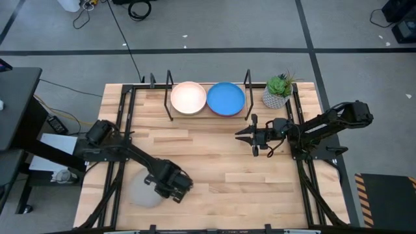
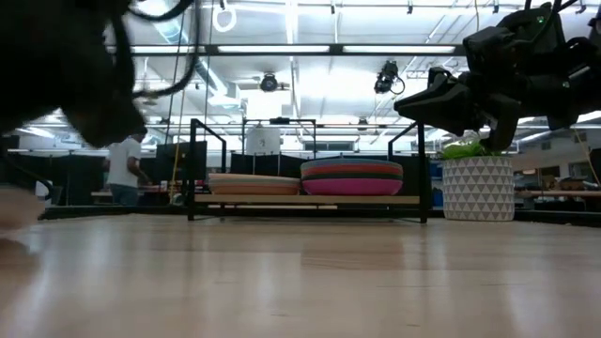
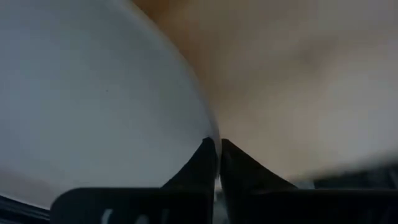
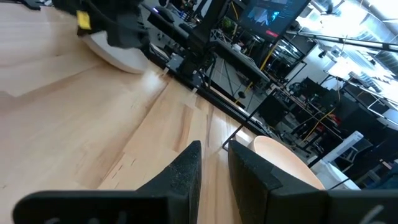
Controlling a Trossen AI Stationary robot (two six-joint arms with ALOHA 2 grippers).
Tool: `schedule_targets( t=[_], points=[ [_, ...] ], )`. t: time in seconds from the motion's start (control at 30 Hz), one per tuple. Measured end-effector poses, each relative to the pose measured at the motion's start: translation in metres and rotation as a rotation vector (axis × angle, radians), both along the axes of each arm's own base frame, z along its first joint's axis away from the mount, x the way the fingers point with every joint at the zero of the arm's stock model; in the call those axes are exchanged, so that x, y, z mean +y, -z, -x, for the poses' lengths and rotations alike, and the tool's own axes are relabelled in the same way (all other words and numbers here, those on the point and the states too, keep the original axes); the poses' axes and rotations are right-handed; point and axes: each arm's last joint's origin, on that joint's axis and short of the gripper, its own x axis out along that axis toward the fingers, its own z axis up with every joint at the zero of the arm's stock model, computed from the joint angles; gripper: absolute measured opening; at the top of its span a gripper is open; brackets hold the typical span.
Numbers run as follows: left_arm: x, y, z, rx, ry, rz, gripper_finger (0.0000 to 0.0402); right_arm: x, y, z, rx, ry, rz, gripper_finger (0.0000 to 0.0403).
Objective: Place and stack plates onto a shelf
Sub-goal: Stack the gray plate on top of the light orange plate on the shelf
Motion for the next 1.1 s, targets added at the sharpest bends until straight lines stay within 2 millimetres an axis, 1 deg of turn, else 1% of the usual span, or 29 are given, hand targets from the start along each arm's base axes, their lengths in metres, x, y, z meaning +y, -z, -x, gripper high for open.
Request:
schedule_targets(
  t=[0.07, 0.13, 0.2, 0.27, 0.3, 0.37, 0.47, 0.53, 0.63, 0.7, 0.8, 0.87, 0.97, 1.1],
  points=[
    [-0.001, -0.014, -0.012, -0.083, 0.086, 0.055, 0.0015, 0.0, 0.0, 0.0, 0.0, 0.0, -0.003, 0.0086],
    [-0.001, -0.031, -0.026, -0.204, 0.181, 0.092, 0.0015, 0.0, 0.0, 0.0, 0.003, -0.001, -0.005, 0.0086],
    [0.002, -0.051, -0.04, -0.33, 0.281, 0.077, 0.0015, 0.0, 0.001, 0.0, 0.006, -0.001, -0.021, 0.0086],
    [0.007, -0.072, -0.052, -0.454, 0.39, 0.008, 0.0015, 0.0, 0.001, 0.0, 0.006, -0.005, -0.044, 0.0086],
    [0.011, -0.083, -0.057, -0.511, 0.447, -0.048, 0.0014, 0.0, 0.001, 0.0, 0.007, -0.006, -0.053, 0.0086],
    [0.023, -0.102, -0.064, -0.571, 0.542, -0.219, 0.0015, 0.0, 0.001, 0.0, 0.013, -0.007, -0.069, 0.0086],
    [0.044, -0.123, -0.068, -0.562, 0.647, -0.534, 0.0017, 0.001, 0.003, 0.0, 0.031, -0.02, -0.101, 0.0086],
    [0.058, -0.133, -0.069, -0.523, 0.702, -0.714, 0.0017, 0.001, 0.004, 0.0, 0.042, -0.027, -0.123, 0.0086],
    [0.078, -0.138, -0.072, -0.451, 0.803, -0.911, 0.0017, 0.003, 0.005, 0.0, 0.06, -0.031, -0.153, 0.0086],
    [0.095, -0.139, -0.076, -0.402, 0.867, -0.961, 0.0017, 0.004, 0.007, 0.0, 0.073, -0.035, -0.178, 0.0086],
    [0.128, -0.131, -0.082, -0.354, 0.901, -0.945, 0.0017, 0.007, 0.008, 0.001, 0.093, -0.044, -0.203, 0.0086],
    [0.152, -0.125, -0.082, -0.305, 0.912, -0.92, 0.0017, 0.009, 0.01, 0.001, 0.115, -0.051, -0.219, 0.0086],
    [0.185, -0.123, -0.081, -0.244, 0.932, -0.91, 0.0017, 0.011, 0.012, 0.001, 0.138, -0.048, -0.239, 0.0086],
    [0.227, -0.122, -0.08, -0.255, 0.893, -0.865, 0.0017, 0.012, 0.016, 0.002, 0.17, 0.014, -0.232, 0.0086]
  ],
)
